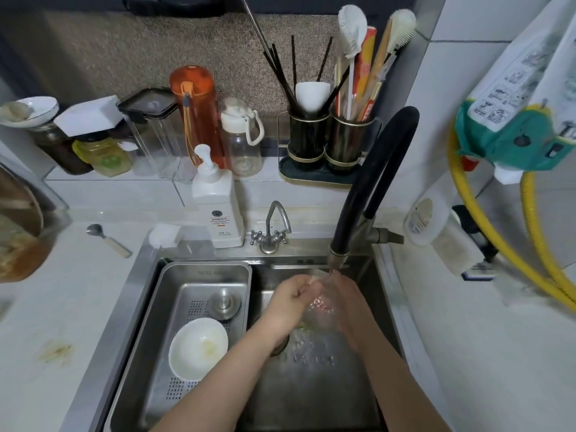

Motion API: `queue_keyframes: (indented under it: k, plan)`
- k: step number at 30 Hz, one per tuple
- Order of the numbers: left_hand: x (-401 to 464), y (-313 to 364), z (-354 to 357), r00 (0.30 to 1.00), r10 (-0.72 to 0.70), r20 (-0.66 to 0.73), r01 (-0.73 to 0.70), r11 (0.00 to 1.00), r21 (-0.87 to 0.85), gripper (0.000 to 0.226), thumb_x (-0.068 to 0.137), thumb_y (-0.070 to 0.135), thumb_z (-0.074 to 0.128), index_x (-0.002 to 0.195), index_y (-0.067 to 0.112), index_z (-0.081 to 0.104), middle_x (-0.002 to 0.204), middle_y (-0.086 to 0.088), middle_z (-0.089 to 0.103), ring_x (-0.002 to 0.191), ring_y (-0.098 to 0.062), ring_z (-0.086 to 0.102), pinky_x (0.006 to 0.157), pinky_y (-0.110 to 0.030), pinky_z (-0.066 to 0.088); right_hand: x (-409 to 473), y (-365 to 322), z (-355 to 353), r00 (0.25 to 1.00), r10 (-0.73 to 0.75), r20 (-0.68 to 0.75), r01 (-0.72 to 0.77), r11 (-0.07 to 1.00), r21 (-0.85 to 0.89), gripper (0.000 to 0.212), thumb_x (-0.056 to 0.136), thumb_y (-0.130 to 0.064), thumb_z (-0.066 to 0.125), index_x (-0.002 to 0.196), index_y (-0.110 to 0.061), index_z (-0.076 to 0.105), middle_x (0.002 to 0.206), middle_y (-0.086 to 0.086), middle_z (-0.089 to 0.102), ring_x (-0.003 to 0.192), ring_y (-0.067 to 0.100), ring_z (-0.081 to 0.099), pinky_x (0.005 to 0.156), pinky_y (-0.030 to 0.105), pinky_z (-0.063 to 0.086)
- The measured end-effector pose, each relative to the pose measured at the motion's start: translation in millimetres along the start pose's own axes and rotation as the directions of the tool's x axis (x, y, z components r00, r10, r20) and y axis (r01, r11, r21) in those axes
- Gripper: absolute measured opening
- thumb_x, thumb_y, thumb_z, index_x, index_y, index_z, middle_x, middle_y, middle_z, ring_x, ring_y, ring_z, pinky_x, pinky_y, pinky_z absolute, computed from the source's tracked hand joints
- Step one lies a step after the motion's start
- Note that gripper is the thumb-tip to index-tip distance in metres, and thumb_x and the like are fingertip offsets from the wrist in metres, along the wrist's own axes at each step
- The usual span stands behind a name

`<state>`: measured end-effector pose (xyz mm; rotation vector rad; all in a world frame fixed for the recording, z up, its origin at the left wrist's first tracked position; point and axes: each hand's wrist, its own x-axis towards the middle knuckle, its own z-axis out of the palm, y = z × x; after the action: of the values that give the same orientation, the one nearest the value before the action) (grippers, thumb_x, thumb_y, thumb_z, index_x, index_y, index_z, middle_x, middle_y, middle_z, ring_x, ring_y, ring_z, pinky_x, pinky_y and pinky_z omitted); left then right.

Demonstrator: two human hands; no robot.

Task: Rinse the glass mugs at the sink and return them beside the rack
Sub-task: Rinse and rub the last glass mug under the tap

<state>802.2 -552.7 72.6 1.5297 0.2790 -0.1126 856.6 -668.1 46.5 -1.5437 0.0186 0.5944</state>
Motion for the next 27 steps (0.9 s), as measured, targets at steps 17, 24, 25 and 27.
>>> queue_keyframes:
  k: [17,24,25,27]
  plan:
    - [25.2,-13.8,7.0,0.991,-0.053,-0.121,0.065,0.993,0.096,0.019,0.092,0.013,0.060,0.089,-0.003,0.068,0.078,-0.009,0.070,0.069,-0.015,0.063,0.071,-0.024,0.050,2.4,23.9,-15.1,0.996,0.051,-0.074,-0.049,0.999,0.019,0.037,0.076,-0.035,0.075,0.108,-0.024,0.060,0.107,0.010,0.063,0.097,0.025,0.064,0.080,0.041,0.055]
    - [19.2,-4.7,4.9,0.992,-0.072,-0.106,0.068,0.997,-0.037,0.020,0.096,0.009,0.051,0.098,-0.004,0.067,0.082,-0.010,0.071,0.057,0.000,0.061,0.054,-0.009,0.044,1.5,2.5,-1.9,1.000,0.011,-0.005,-0.010,0.994,0.109,0.021,0.085,-0.027,0.068,0.087,-0.006,0.067,0.081,0.011,0.068,0.074,0.013,0.069,0.075,0.035,0.051]
    - [15.8,-7.5,3.9,0.997,-0.028,-0.069,0.028,1.000,0.007,0.017,0.096,0.007,0.051,0.100,0.000,0.066,0.079,-0.005,0.070,0.060,0.000,0.062,0.058,-0.010,0.045,-0.7,-9.9,3.8,0.999,0.016,0.051,-0.021,0.994,0.111,0.026,0.082,-0.032,0.070,0.073,-0.008,0.067,0.067,0.005,0.064,0.061,0.009,0.065,0.069,0.030,0.048]
    - [11.4,-9.0,0.1,0.997,-0.013,-0.070,0.012,1.000,-0.009,0.013,0.094,0.004,0.052,0.092,0.005,0.065,0.072,0.000,0.069,0.064,-0.006,0.063,0.068,-0.021,0.050,-6.0,-20.7,9.9,0.985,0.067,0.158,-0.097,0.976,0.194,0.046,0.072,-0.044,0.075,0.088,-0.003,0.064,0.069,0.003,0.062,0.062,0.012,0.062,0.063,0.025,0.049]
